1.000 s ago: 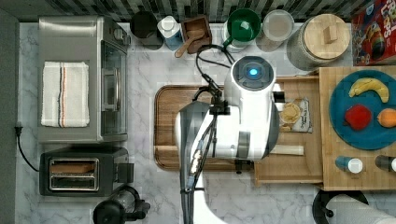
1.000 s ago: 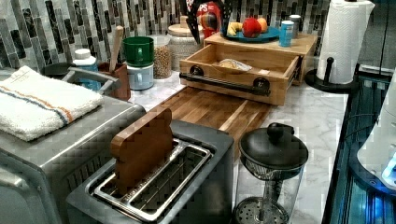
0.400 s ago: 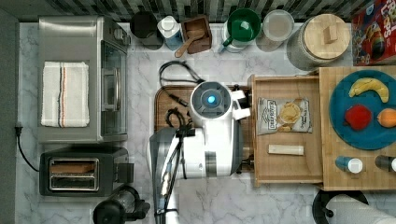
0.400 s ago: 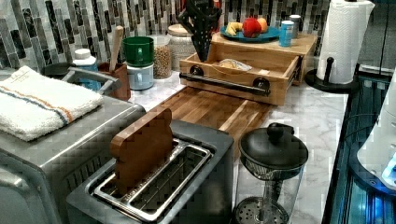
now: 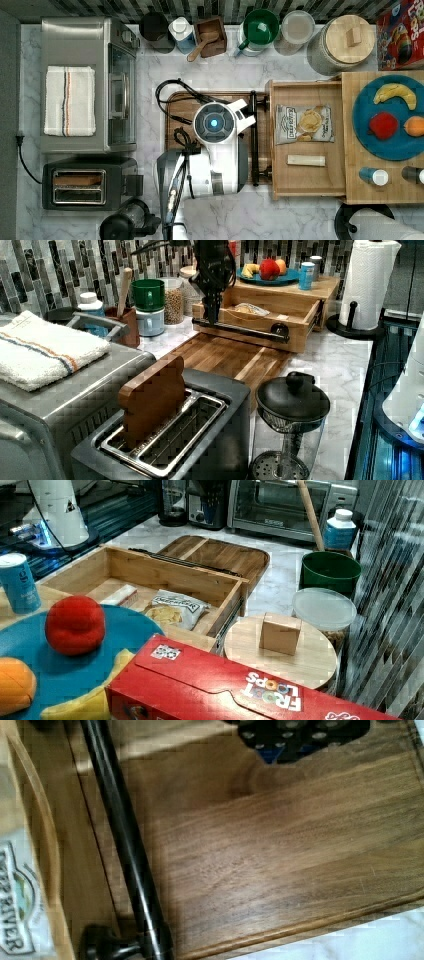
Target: Close the drawer.
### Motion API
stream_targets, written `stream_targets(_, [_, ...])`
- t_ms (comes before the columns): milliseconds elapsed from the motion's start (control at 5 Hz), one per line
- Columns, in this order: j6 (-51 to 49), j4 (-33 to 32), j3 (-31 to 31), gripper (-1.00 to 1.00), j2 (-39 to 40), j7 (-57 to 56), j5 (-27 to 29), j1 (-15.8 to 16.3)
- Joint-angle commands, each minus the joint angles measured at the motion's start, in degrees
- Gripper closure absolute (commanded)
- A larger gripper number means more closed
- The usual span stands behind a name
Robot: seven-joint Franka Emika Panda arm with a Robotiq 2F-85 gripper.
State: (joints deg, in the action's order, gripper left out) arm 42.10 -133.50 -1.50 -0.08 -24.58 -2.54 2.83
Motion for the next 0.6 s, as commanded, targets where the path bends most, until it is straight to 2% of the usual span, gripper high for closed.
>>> stream_targets(200, [4.7,-3.7,1.2,1.00,4.1,-6.0,-6.6,-0.8])
stream_targets(600, [11.5,-4.2,3.8,1.00,6.0,-16.6,-10.8,-6.0])
